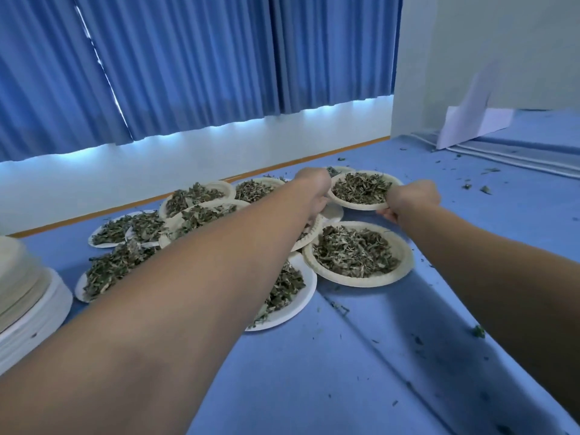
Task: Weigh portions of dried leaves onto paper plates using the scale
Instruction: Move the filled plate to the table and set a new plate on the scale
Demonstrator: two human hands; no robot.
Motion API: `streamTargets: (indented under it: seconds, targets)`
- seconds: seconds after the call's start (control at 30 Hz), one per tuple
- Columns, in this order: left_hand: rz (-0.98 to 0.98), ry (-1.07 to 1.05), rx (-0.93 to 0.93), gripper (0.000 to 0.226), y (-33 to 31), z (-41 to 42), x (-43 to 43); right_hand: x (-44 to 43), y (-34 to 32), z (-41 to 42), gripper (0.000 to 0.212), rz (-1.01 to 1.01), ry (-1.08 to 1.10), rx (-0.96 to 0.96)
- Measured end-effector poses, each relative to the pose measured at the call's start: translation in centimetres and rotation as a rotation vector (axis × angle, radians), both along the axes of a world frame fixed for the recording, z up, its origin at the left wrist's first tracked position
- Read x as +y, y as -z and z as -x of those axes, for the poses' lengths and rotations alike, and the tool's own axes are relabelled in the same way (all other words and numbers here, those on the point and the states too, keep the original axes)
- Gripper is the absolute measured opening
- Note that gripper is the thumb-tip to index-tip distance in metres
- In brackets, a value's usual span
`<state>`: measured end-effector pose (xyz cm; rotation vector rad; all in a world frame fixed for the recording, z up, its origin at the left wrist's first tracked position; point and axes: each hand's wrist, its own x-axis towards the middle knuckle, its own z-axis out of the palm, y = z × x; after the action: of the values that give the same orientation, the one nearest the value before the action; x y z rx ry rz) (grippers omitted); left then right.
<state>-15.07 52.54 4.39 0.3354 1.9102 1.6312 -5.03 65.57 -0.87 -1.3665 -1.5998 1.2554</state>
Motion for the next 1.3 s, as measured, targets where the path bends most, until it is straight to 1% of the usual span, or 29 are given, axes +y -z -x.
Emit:
streamTargets:
  seconds: [0.07,0.13,0.17,0.23,0.3,0.37,0.43,0.53,0.6,0.63,0.67,0.73,0.77,0.8,0.87,0.9,0.97,1.0,1.1,1.17,1.3]
  targets:
    - [0.031,-0.018,0.034,0.023,0.3,0.4,0.8,0.8,0.5,-0.2,0.015,0.019,0.045,-0.006]
    - [0.060,-0.008,0.058,0.019,0.3,0.7,1.5,1.3,0.8,-0.4,0.018,0.055,0.075,0.015]
    - [0.072,0.004,0.054,0.021,0.4,0.7,1.7,1.4,0.9,-0.3,0.019,0.065,0.079,0.019]
    - [0.017,0.022,-0.013,0.038,0.9,0.6,2.2,1.7,1.0,-0.2,0.023,0.065,0.070,-0.003]
    - [-0.032,0.046,-0.066,0.048,1.3,0.1,2.4,1.8,1.0,-0.1,0.028,0.039,0.024,-0.016]
    - [-0.051,0.063,-0.083,0.050,1.5,-0.3,2.6,1.6,1.0,0.0,0.031,0.002,0.007,-0.034]
    - [-0.073,0.049,-0.113,0.049,1.5,-0.4,2.7,1.6,1.1,0.2,0.036,-0.058,0.029,-0.115]
    - [-0.099,0.040,-0.123,0.045,1.6,-0.4,2.7,1.1,1.0,0.2,0.029,-0.058,-0.044,-0.133]
    - [-0.105,0.051,-0.100,0.039,1.5,-0.2,2.4,0.1,0.4,0.0,0.012,-0.132,0.003,-0.221]
    - [-0.114,0.056,-0.090,0.037,1.3,0.0,1.9,-0.5,-0.1,0.0,0.010,-0.191,0.041,-0.263]
    - [-0.123,0.059,-0.091,0.037,0.9,0.0,1.2,-1.5,-0.6,0.1,0.017,-0.230,0.066,-0.251]
    - [-0.140,0.068,-0.067,0.030,0.1,0.3,-0.3,-3.8,-1.8,0.8,0.019,-0.371,0.018,-0.130]
    - [-0.146,0.071,-0.049,0.022,-0.5,0.1,-1.2,-5.1,-2.5,1.3,0.020,-0.427,-0.038,-0.075]
    - [-0.160,0.067,-0.025,0.019,-1.2,-0.3,-2.4,-6.9,-3.3,1.9,0.020,-0.475,-0.117,-0.027]
    - [-0.159,0.031,0.063,0.023,-2.7,-0.5,-5.0,-11.5,-4.9,3.4,0.016,-0.523,-0.269,0.059]
    - [-0.154,-0.013,0.110,0.023,-3.4,-0.4,-6.7,-14.0,-5.7,4.3,0.014,-0.520,-0.319,0.131]
    - [-0.148,-0.105,0.192,0.019,-4.6,0.1,-10.5,-18.6,-7.0,5.6,0.025,-0.458,-0.392,0.277]
    - [-0.145,-0.141,0.224,0.018,-5.1,0.5,-12.7,-20.9,-7.5,6.2,0.027,-0.433,-0.426,0.329]
    - [-0.145,-0.232,0.248,0.024,-6.5,2.5,-20.1,-27.6,-8.6,8.1,0.009,-0.453,-0.511,0.370]
    - [-0.167,-0.309,0.231,0.032,-7.3,3.5,-25.4,-32.4,-9.2,9.5,0.017,-0.440,-0.576,0.394]
    - [-0.190,-0.446,0.236,0.035,-7.8,4.6,-34.8,-41.2,-9.7,11.8,0.006,-0.402,-0.706,0.447]
